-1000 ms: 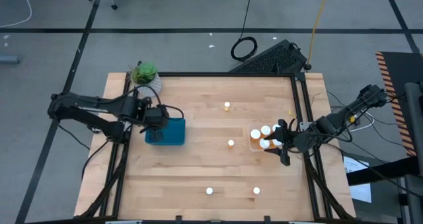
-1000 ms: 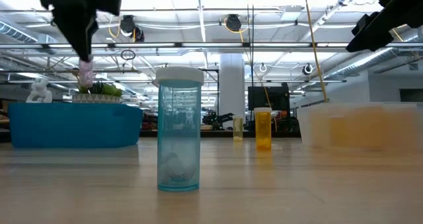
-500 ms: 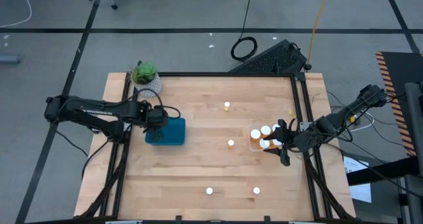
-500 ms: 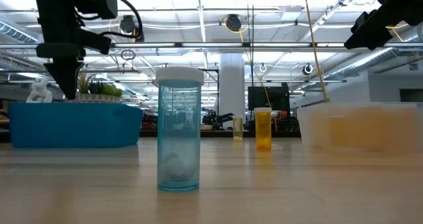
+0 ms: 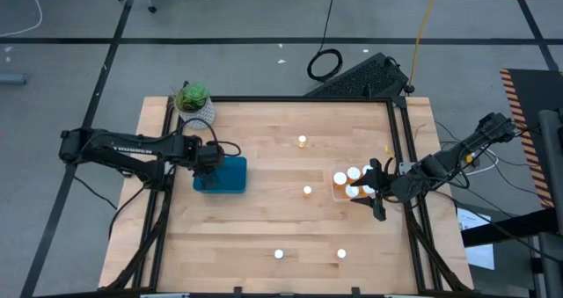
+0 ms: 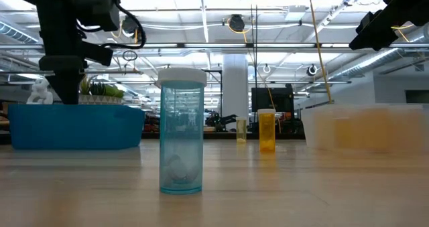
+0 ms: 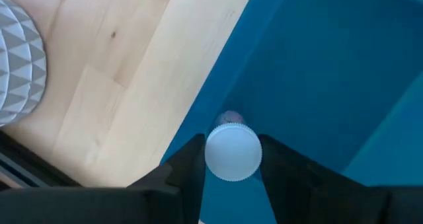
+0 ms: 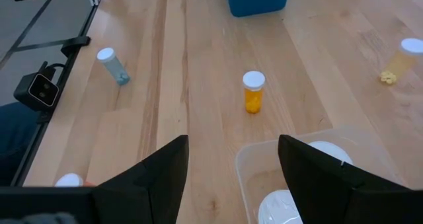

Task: Pick and place medicine bottles into bin by pill shape (circle, oval)
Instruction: Put the small pink pill bottle into the blue bin, then put the small blue pill bottle into the blue bin

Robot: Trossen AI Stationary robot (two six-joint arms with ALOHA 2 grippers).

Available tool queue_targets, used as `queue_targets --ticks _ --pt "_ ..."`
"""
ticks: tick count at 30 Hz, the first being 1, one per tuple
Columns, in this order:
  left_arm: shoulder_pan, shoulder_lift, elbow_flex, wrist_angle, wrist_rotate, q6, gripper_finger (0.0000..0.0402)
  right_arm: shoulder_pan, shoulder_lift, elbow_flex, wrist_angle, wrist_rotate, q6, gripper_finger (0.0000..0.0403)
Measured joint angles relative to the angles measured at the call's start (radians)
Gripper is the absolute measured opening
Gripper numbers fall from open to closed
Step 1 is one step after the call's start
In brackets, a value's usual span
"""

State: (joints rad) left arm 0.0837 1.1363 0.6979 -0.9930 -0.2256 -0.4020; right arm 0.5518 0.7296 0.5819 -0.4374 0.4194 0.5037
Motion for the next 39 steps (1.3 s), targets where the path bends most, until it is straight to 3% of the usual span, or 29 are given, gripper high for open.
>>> queue_targets --ticks 14,25,39 --pt "0.0 0.0 0.005 -0.005 -0.008 0.0 0.0221 0.0 0.0 0.0 0.0 -0.003 -0.001 0.0226" --pt "-0.031 0.0 0.236 -0.078 -0.067 -0.019 0.0225 0.0 0.0 0.0 0.0 -0.003 -0.007 0.0226" --pt "-0.156 0.07 0.367 0.192 -0.143 0.077 0.0225 0.0 0.0 0.0 0.0 -0.001 0.0 0.0226"
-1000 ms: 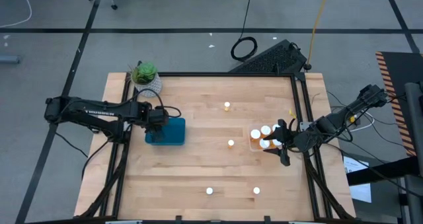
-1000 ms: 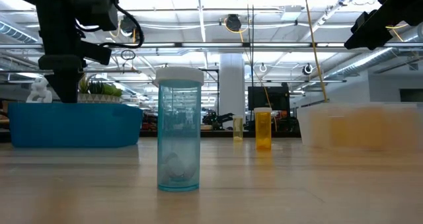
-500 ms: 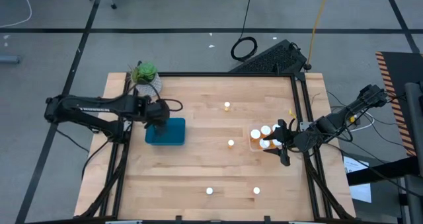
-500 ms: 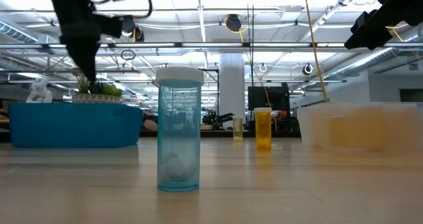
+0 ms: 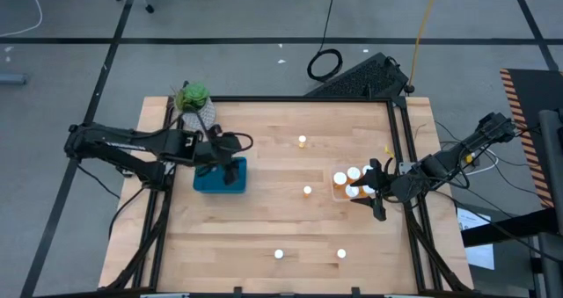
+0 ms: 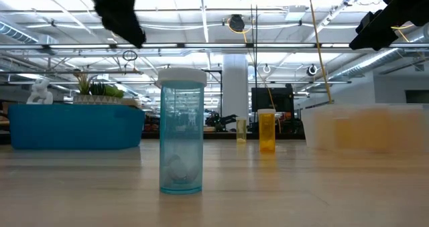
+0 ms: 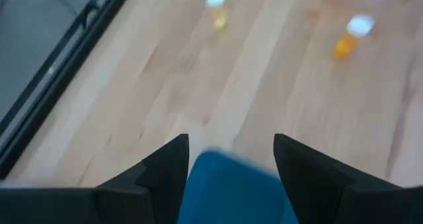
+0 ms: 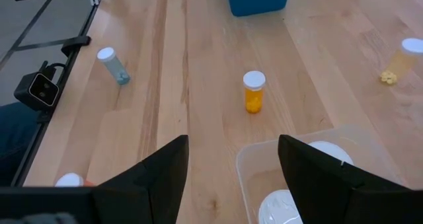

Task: Pick and place medicine bottles into bin by pill shape (circle, oval)
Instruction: Put the small blue pill bottle into the blue bin

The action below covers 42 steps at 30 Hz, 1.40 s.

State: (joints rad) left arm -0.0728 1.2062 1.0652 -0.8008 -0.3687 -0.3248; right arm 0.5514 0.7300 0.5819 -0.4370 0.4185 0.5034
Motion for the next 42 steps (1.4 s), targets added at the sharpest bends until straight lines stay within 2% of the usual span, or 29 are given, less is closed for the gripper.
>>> queue_targets --ticks 4,9,16,20,24,34,38,42 --pt "-0.055 0.057 0.007 0.09 0.001 0.014 0.0225 0.0 0.0 -0.005 0.009 0.001 0.0 0.0226" --pt "-0.197 0.137 0.008 0.23 0.005 0.027 0.0225 0.0 0.0 -0.023 0.007 0.002 -0.014 0.0226" --pt "-0.377 0.229 0.01 0.332 0.004 -0.08 0.0225 -0.001 -0.001 -0.026 0.026 0.003 -0.079 0.0226" --pt "-0.454 0.29 0.067 0.332 -0.012 -0.116 0.0225 -0.001 -0.001 -0.026 0.047 0.0 -0.06 0.0226" --pt "-0.52 0.382 0.165 0.322 -0.038 -0.085 0.0225 0.003 0.0 -0.026 0.084 -0.001 -0.043 0.0226" --pt "-0.577 0.594 0.326 0.335 -0.047 -0.051 0.0225 0.072 0.063 -0.027 0.185 0.003 -0.06 0.0226" --pt "-0.575 0.67 0.401 0.313 0.01 -0.052 0.0226 0.072 0.086 -0.027 0.176 0.003 -0.045 0.0226" --pt "-0.566 0.731 0.513 0.221 0.046 -0.052 0.0226 0.072 0.1 -0.027 0.178 0.0 -0.044 0.0226"
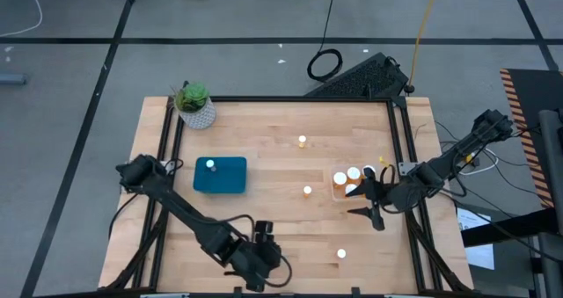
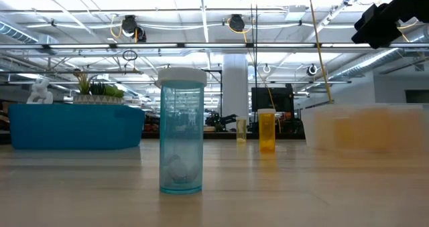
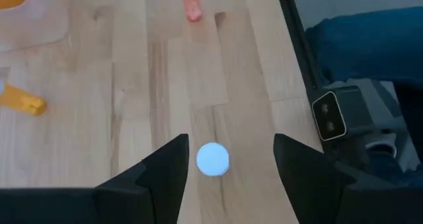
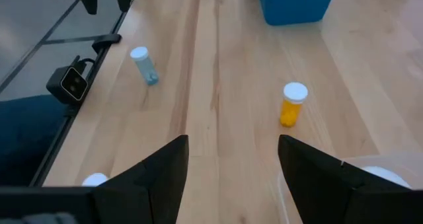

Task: Pick and place medicine bottles into bin by pill shape (circle, oval)
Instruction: Put the small blue pill bottle into the blue bin

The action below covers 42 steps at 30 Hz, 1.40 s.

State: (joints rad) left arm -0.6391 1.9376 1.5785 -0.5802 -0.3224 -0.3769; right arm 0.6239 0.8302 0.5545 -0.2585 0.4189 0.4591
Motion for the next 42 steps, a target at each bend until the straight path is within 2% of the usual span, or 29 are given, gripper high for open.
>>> queue_targets --ticks 6,11,16,19,25,30,42 --pt "0.024 0.083 0.164 -0.168 0.047 0.006 0.023 0.0 0.001 0.0 0.0 -0.003 -0.001 0.0226" --pt "0.044 0.128 0.212 -0.231 0.079 0.016 0.0259 0.0 0.001 0.0 0.0 -0.006 -0.022 0.0226" --pt "0.052 0.126 0.184 -0.245 0.089 -0.002 0.0298 0.0 0.0 0.0 0.0 -0.029 -0.042 0.0226" --pt "0.053 0.126 0.167 -0.237 0.098 0.003 0.0306 0.0 0.0 0.0 0.0 -0.032 -0.056 0.0226" --pt "0.055 0.126 0.121 -0.209 0.097 0.001 0.0289 0.0 0.0 0.0 -0.001 -0.032 -0.06 0.0226" --pt "0.055 0.126 0.058 -0.092 0.104 0.009 0.0276 0.0 0.0 0.0 -0.001 -0.032 -0.06 0.0226" --pt "0.055 0.126 -0.033 0.037 0.117 0.001 0.0273 0.0 -0.001 0.0 -0.001 -0.032 -0.06 0.0226"
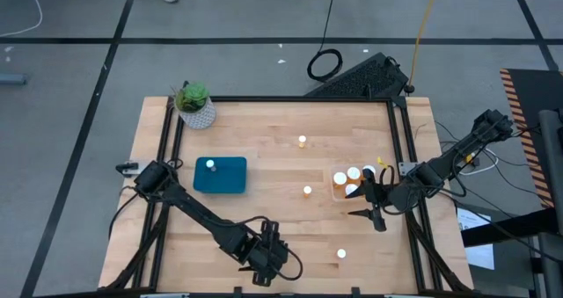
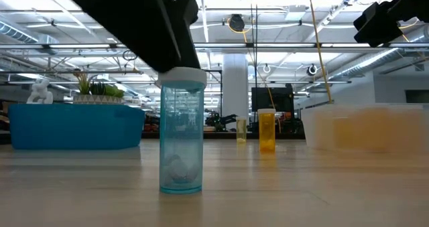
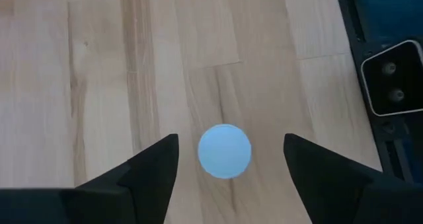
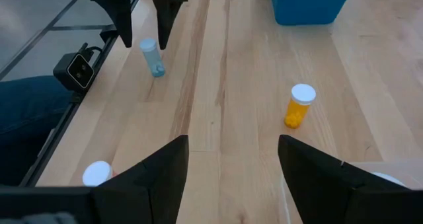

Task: Pick and place medicine bottles into bin by pill shape (circle, oval)
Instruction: Put the small blue pill bottle into the blue bin

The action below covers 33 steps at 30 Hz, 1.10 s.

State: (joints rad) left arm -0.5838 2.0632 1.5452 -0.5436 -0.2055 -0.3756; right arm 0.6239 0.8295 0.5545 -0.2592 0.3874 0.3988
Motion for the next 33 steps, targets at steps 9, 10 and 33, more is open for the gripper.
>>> queue_targets --ticks 9,10,33 --pt "0.0 0.0 -0.011 0.022 -0.034 0.016 0.0273 0.0 0.0 0.0 0.0 0.0 0.0 0.0226" --pt "0.0 0.0 -0.011 0.022 -0.04 0.019 0.0273 0.0 0.0 0.0 0.0 0.0 0.0 0.0226" --pt "0.001 0.028 -0.011 0.025 -0.058 0.031 0.0175 0.0 -0.001 0.001 0.0 0.0 0.0 0.0226"
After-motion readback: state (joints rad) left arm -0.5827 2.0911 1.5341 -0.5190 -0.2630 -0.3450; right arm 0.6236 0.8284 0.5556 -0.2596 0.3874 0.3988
